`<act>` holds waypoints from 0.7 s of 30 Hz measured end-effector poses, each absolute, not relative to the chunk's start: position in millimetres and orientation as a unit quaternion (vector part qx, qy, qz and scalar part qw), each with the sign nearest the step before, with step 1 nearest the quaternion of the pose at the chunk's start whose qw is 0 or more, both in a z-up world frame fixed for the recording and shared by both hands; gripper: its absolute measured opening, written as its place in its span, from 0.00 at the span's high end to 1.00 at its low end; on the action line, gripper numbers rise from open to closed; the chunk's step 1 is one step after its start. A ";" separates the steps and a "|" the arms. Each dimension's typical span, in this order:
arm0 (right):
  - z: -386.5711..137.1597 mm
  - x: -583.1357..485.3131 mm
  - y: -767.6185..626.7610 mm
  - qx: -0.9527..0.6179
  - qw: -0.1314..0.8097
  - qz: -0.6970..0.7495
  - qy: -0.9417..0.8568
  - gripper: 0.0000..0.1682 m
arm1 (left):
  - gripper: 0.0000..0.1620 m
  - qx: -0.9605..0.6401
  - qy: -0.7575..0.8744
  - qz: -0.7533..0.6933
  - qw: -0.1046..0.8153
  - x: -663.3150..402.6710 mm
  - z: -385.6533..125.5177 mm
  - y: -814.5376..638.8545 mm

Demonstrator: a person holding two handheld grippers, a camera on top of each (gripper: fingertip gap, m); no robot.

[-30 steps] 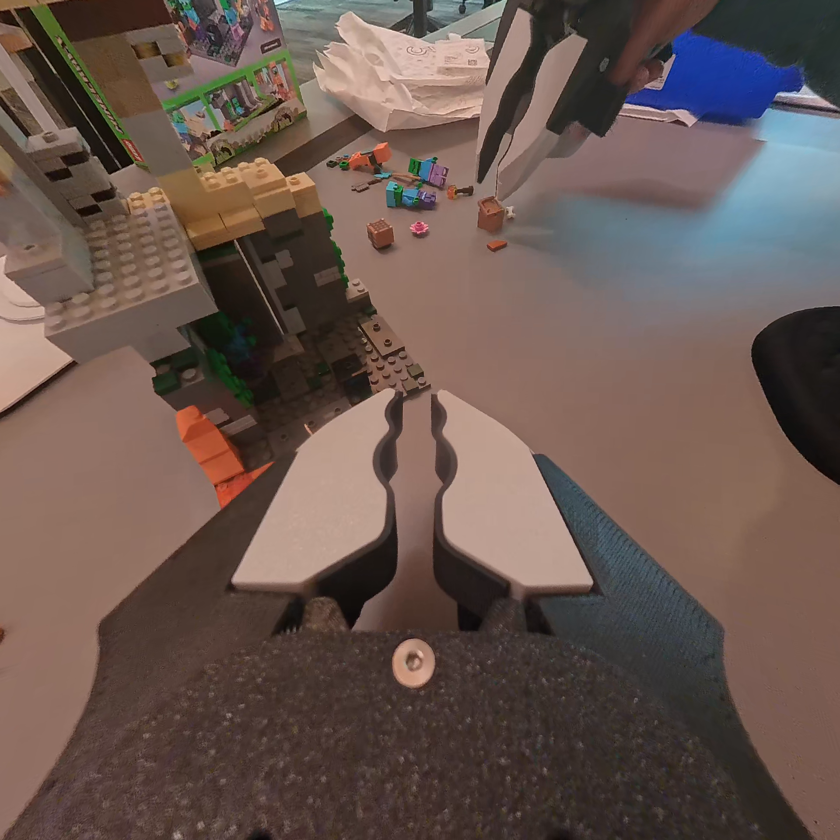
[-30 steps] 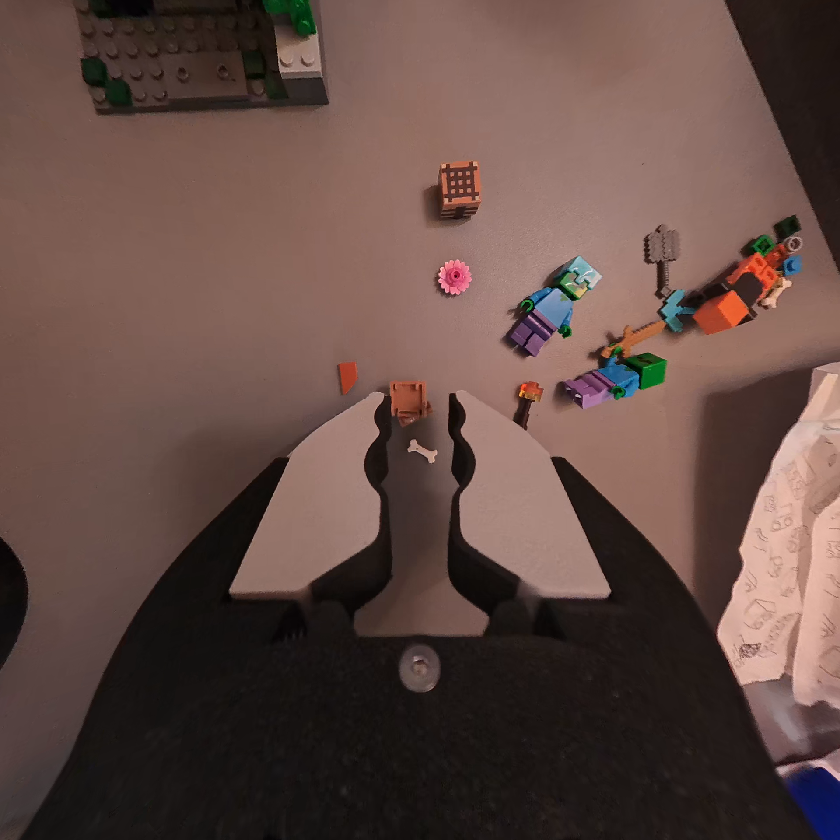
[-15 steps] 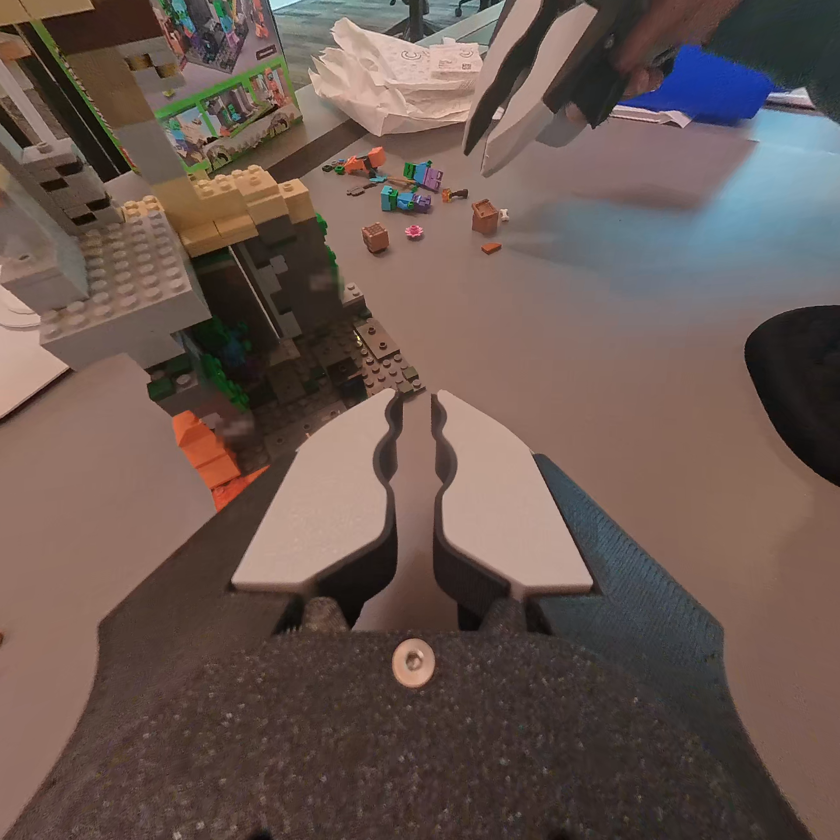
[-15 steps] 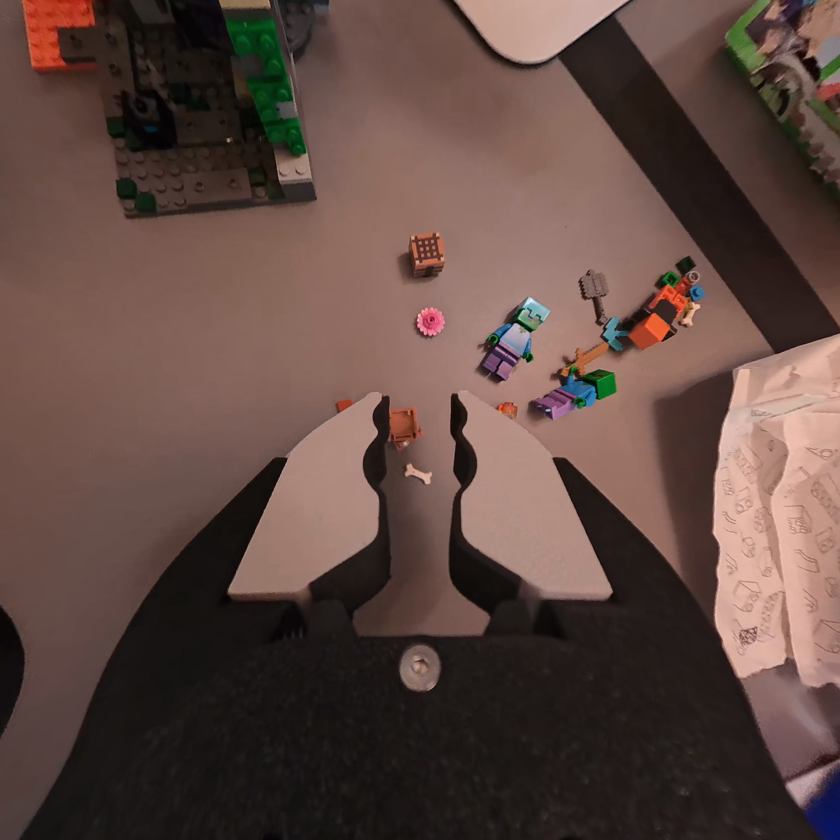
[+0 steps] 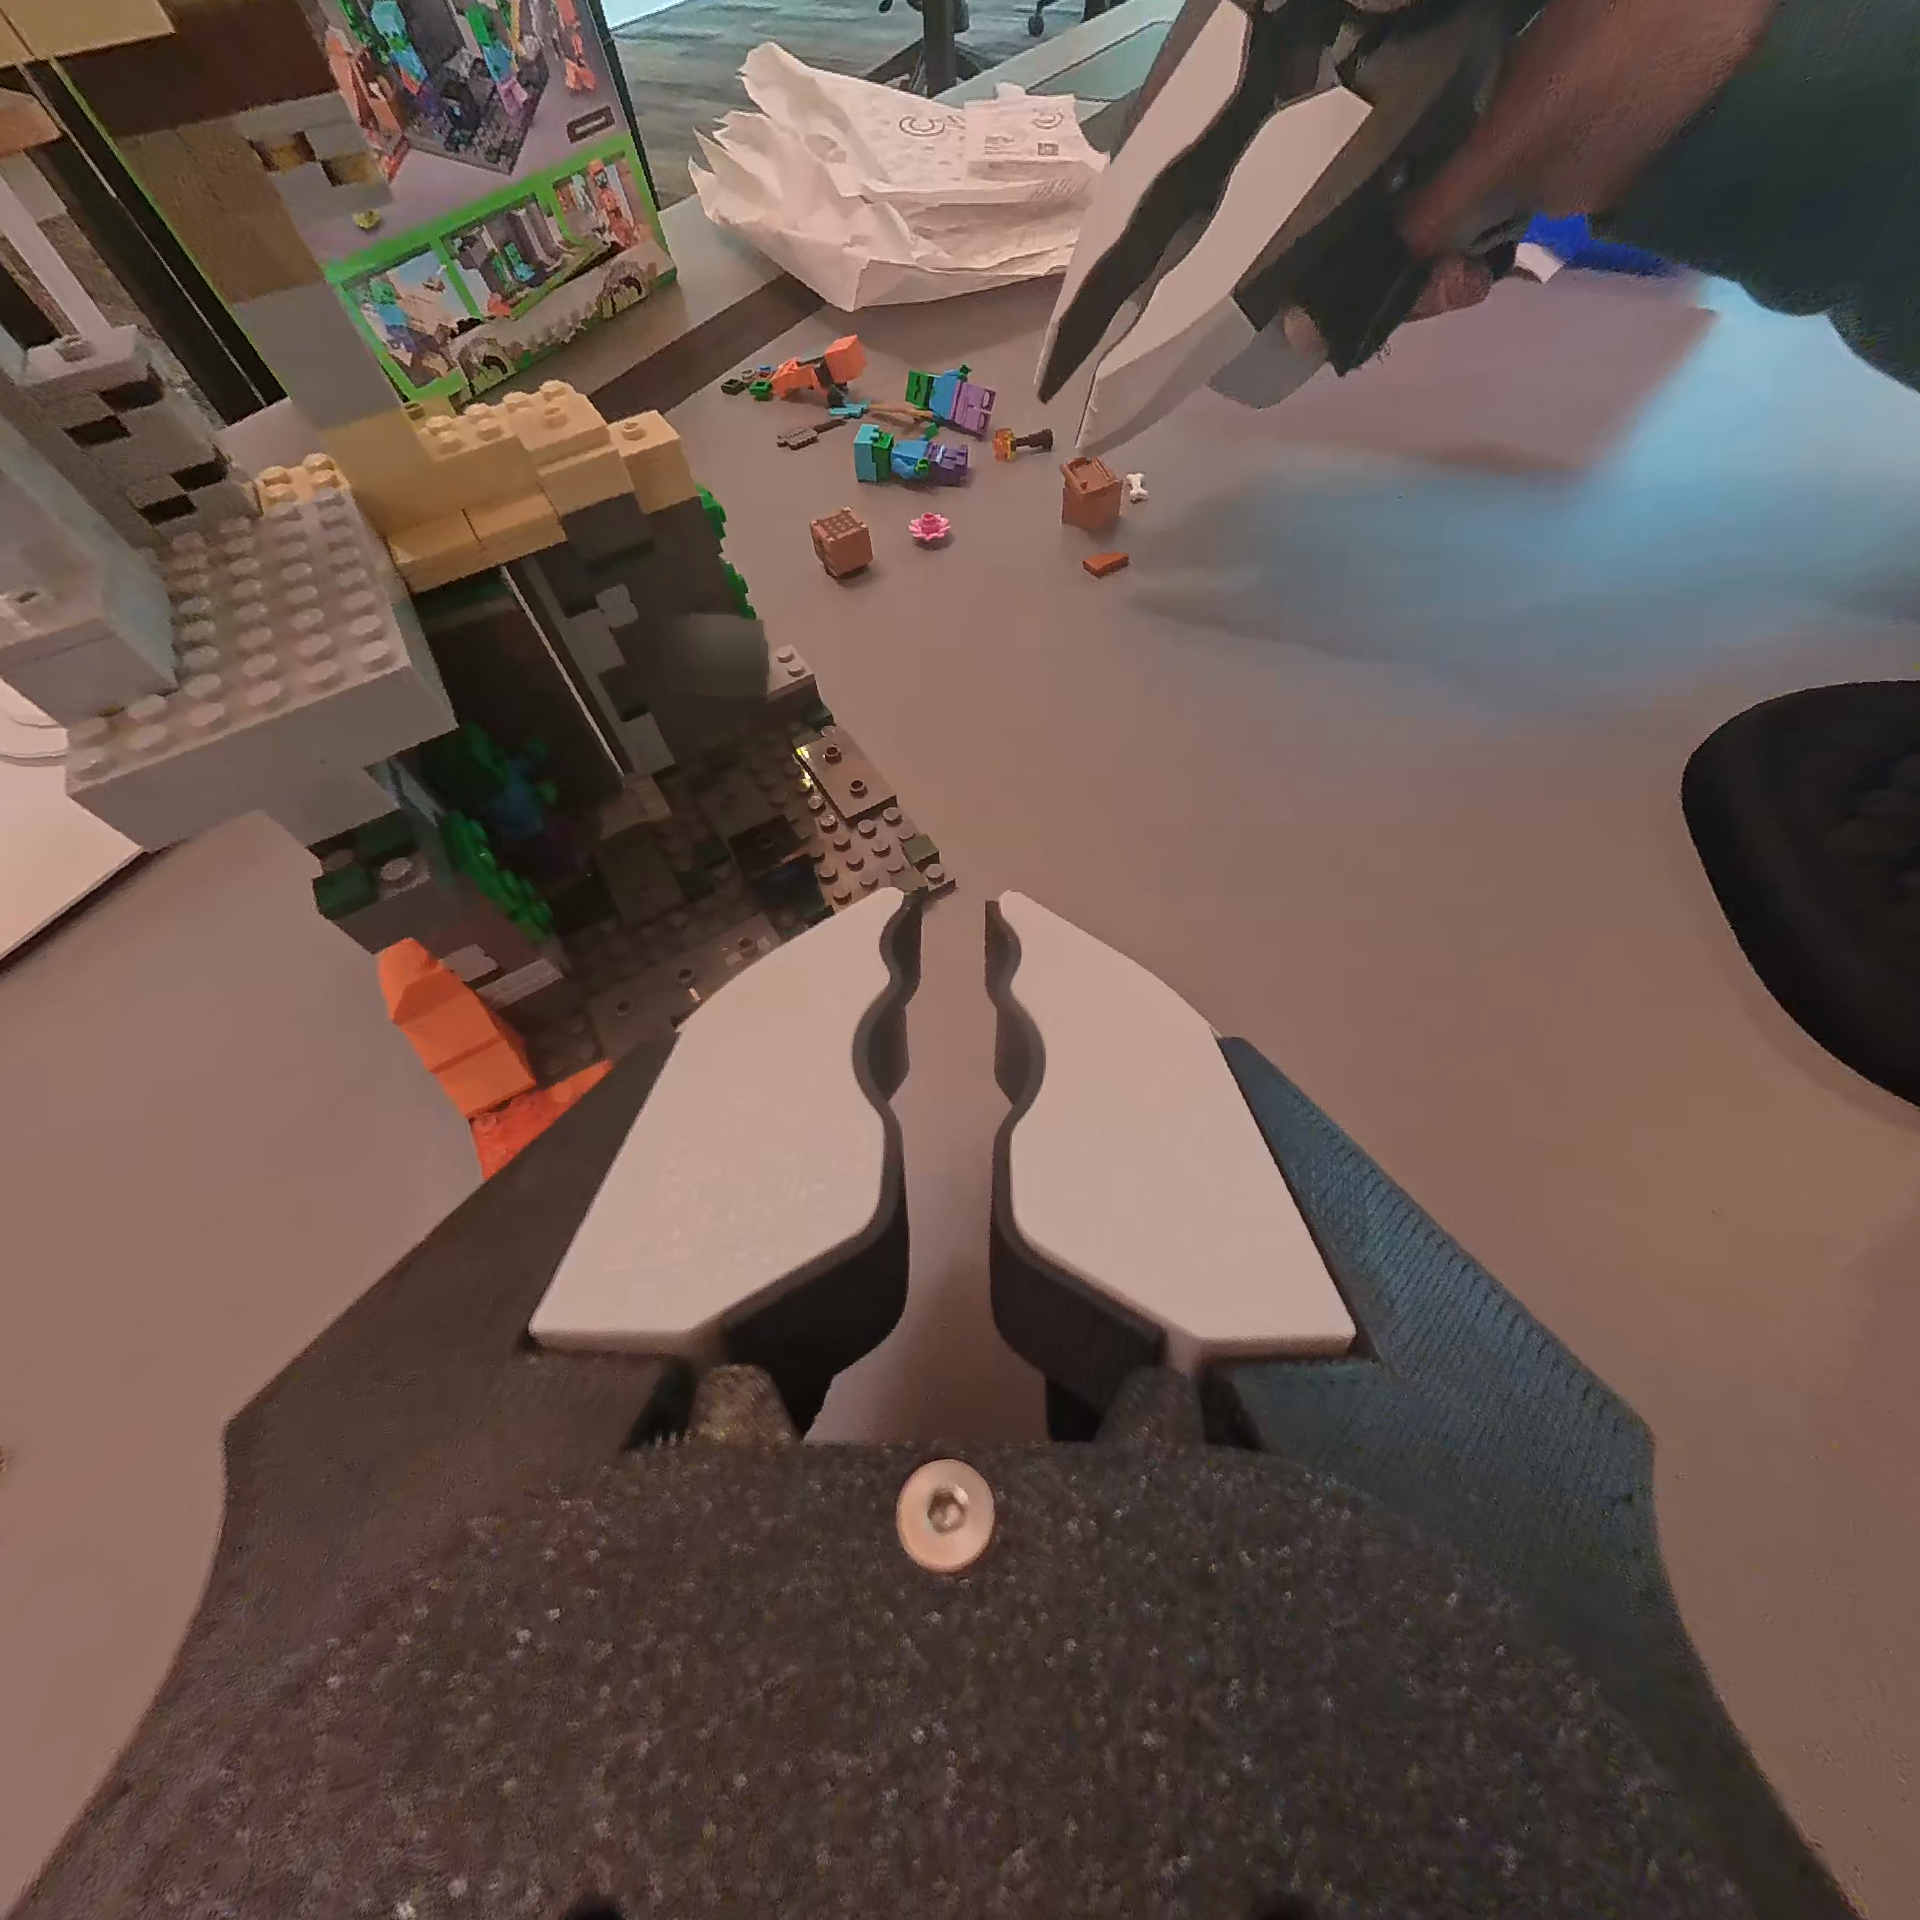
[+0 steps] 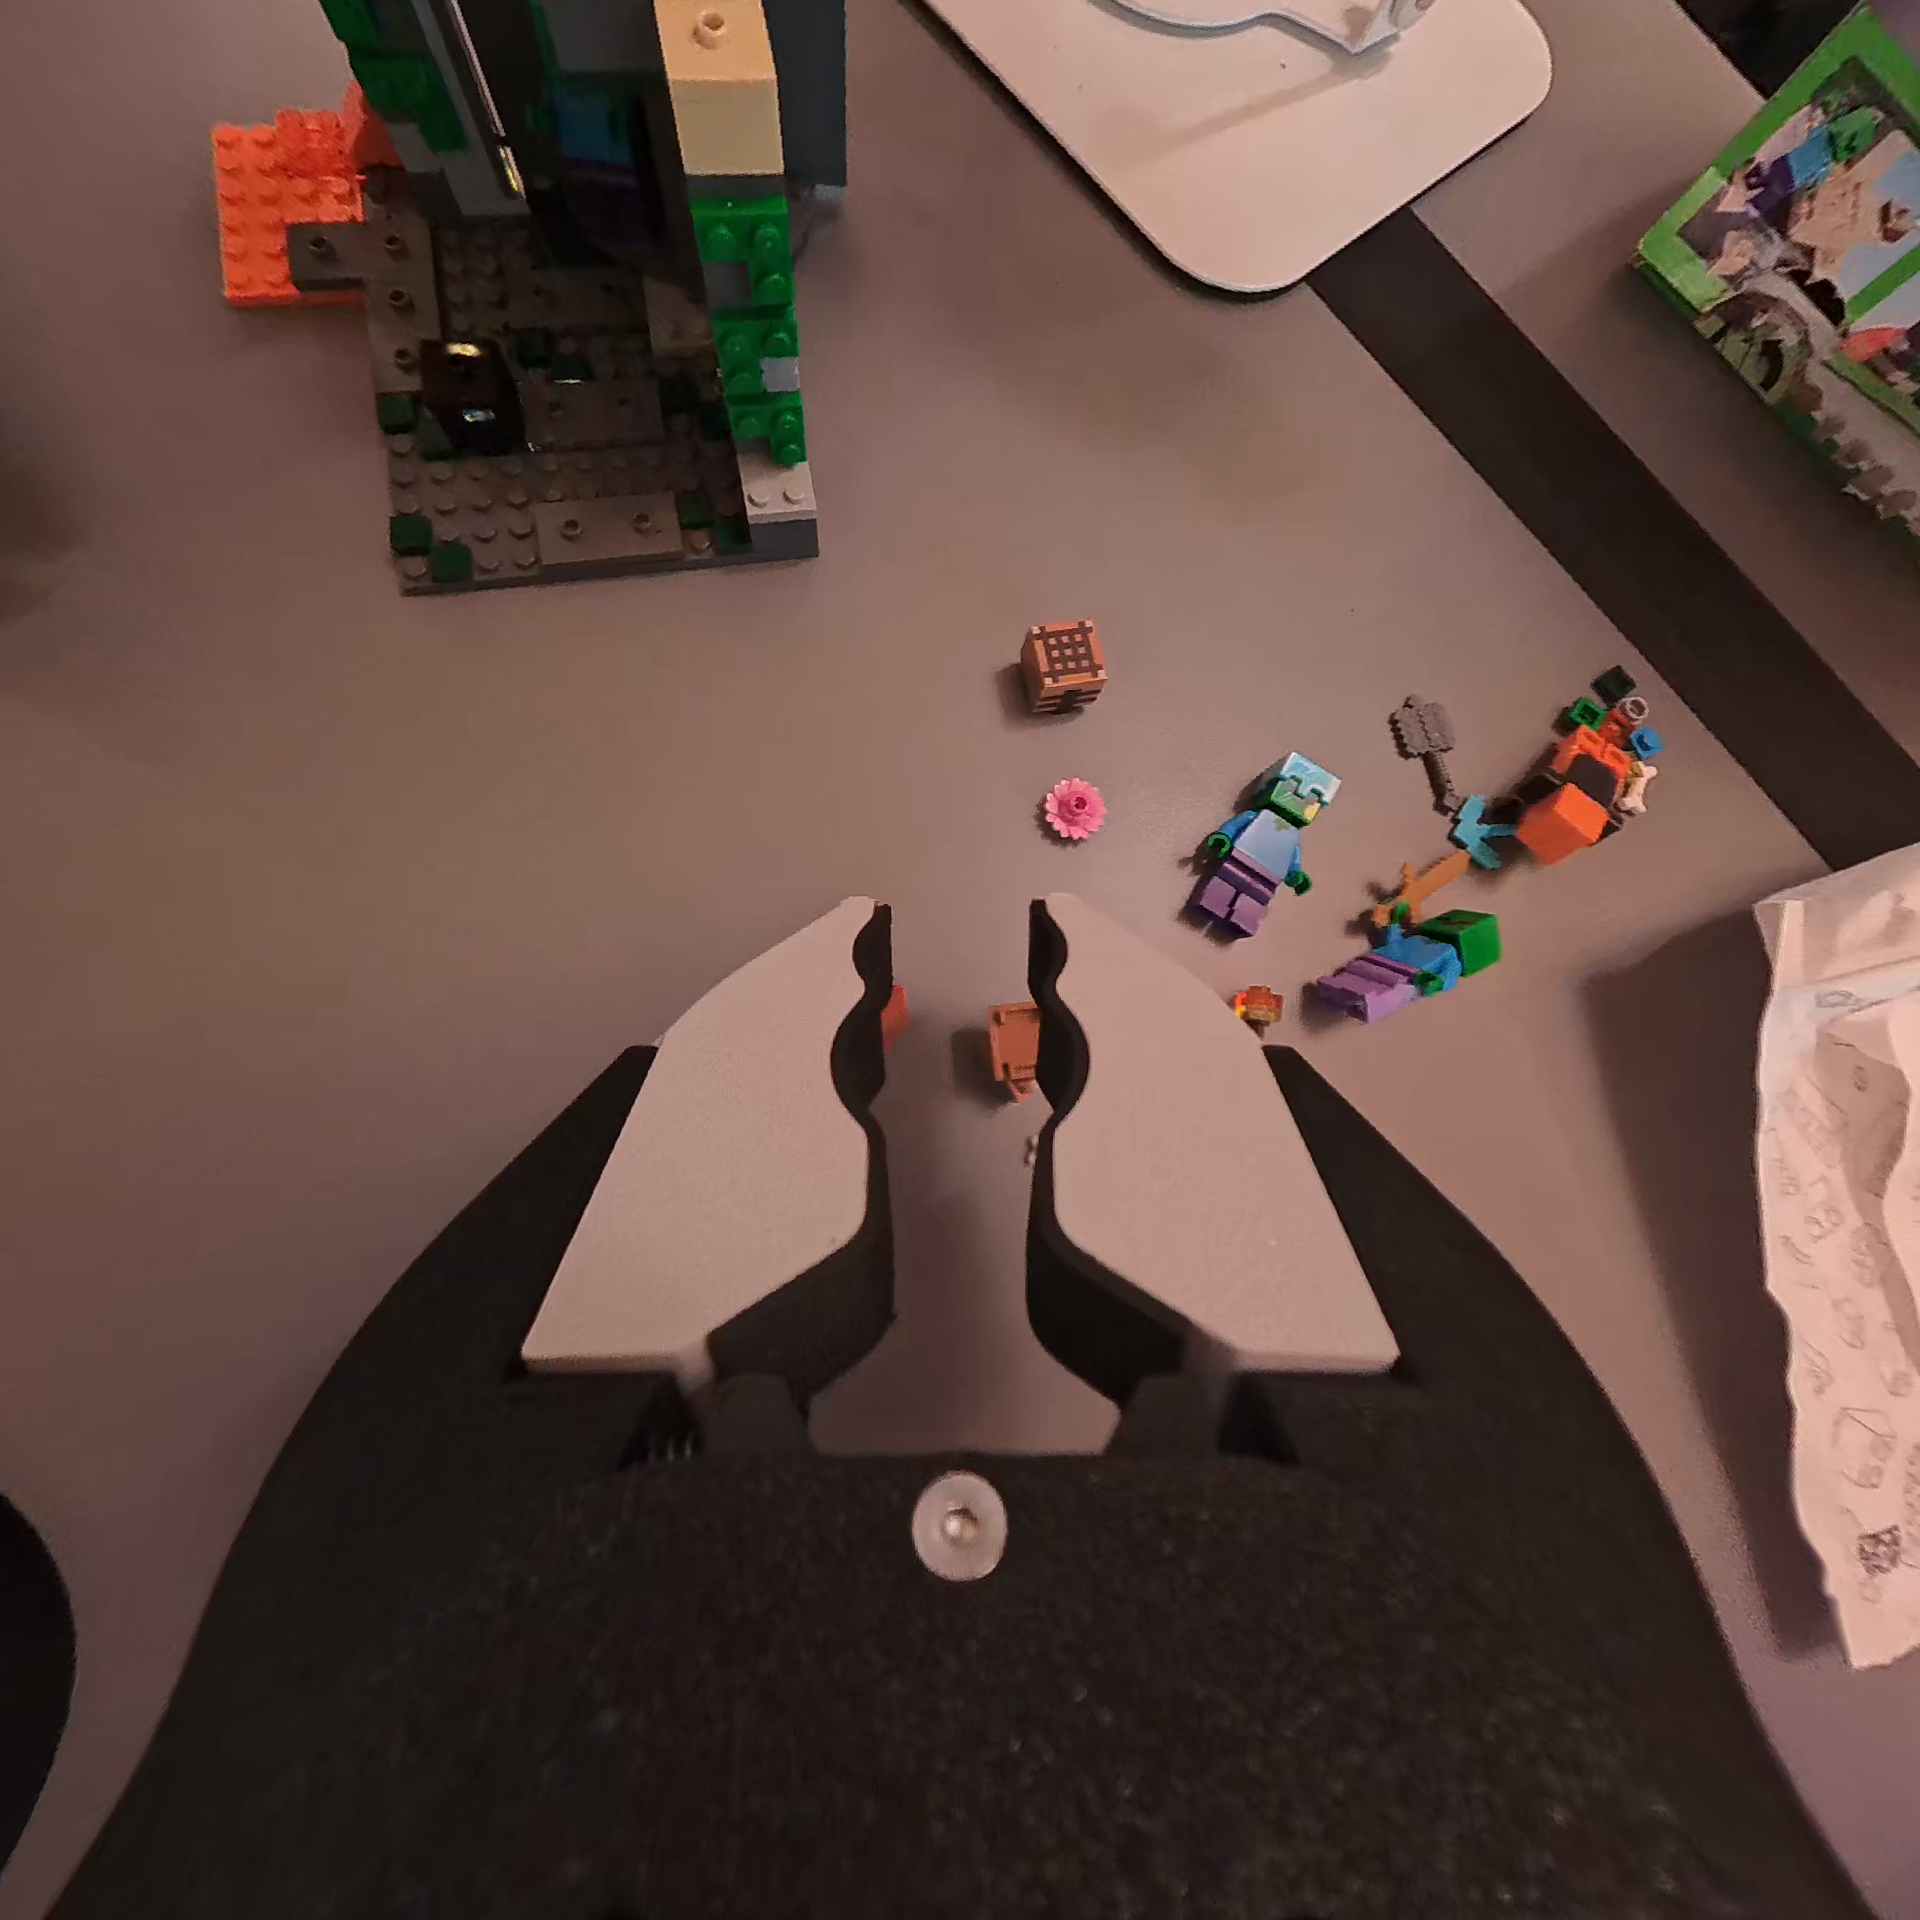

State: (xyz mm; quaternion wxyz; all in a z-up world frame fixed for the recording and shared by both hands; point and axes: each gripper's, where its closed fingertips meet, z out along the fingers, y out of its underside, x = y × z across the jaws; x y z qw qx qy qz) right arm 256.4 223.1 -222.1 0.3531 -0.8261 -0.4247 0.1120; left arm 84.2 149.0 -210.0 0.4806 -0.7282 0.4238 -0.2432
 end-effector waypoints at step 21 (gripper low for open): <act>-217.8 241.8 225.5 -0.809 0.429 0.144 -0.375 0.86 | 0.93 -0.728 0.430 -0.241 0.477 84.3 -212.9 146.2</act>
